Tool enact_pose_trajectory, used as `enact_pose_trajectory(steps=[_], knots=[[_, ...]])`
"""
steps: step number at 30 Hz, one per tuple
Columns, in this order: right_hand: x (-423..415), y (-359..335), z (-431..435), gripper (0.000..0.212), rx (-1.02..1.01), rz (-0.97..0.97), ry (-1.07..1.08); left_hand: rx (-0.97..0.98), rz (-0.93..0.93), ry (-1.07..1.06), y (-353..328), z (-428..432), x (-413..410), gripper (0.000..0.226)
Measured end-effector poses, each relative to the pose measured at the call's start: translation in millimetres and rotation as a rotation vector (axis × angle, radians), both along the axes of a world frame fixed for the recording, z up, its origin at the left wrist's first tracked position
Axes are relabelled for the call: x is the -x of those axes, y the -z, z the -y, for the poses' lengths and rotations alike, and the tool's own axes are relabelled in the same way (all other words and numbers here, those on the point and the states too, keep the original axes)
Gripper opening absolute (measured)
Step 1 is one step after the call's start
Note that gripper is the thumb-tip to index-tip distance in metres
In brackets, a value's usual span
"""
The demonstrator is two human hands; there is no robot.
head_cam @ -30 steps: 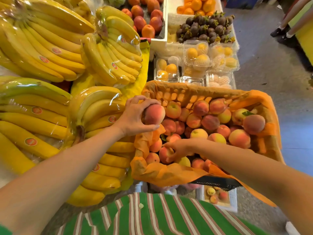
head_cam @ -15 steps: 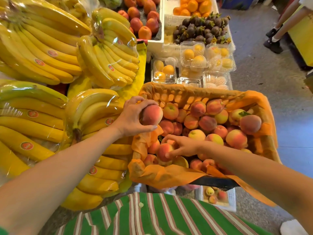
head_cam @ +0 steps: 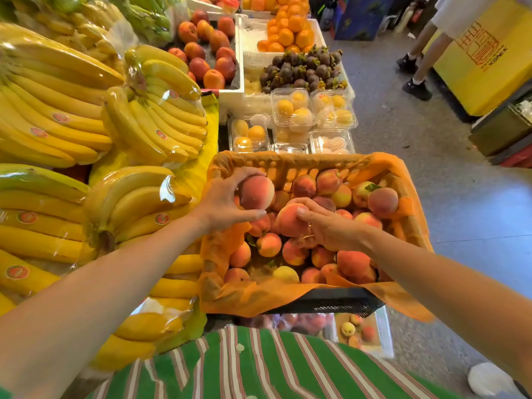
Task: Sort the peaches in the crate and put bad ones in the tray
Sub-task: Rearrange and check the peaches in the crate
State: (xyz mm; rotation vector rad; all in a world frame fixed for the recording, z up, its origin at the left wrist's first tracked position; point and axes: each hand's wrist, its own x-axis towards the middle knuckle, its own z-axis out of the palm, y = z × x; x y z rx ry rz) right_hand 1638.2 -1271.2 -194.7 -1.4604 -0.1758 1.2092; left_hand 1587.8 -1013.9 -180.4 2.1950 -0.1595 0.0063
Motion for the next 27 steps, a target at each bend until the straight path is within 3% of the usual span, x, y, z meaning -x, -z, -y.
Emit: enact_pose_trajectory(steps=[6,10,12,16,20,23,27], knots=[[6.9,-12.3,13.1,0.073,-0.003,0.129,0.18,0.577,-0.438,-0.041,-7.3,28.7,-0.4,0.067],[12.2,-16.7,24.1,0.075,-0.019,0.205,0.254,0.86,-0.602,-0.12,-9.7,39.9,-1.0,0.046],[15.9,-23.0,28.4,0.075,-0.06,0.202,0.263,0.913,-0.656,-0.116,-8.1,41.3,-4.5,0.051],[20.6,-32.6,38.3,0.074,-0.136,0.103,0.255,0.916,-0.682,-0.039,-7.8,40.9,-12.1,0.041],[23.0,-33.3,48.4,0.075,-0.173,-0.008,0.286,0.913,-0.707,0.059,-9.7,40.4,-13.4,0.055],[24.5,-32.9,52.5,0.076,-0.163,0.017,0.29,0.893,-0.735,0.123,-9.9,42.3,-15.9,0.068],[24.7,-33.7,55.2,0.078,-0.146,0.094,0.281,0.938,-0.762,0.155,-10.2,47.9,-21.2,0.071]])
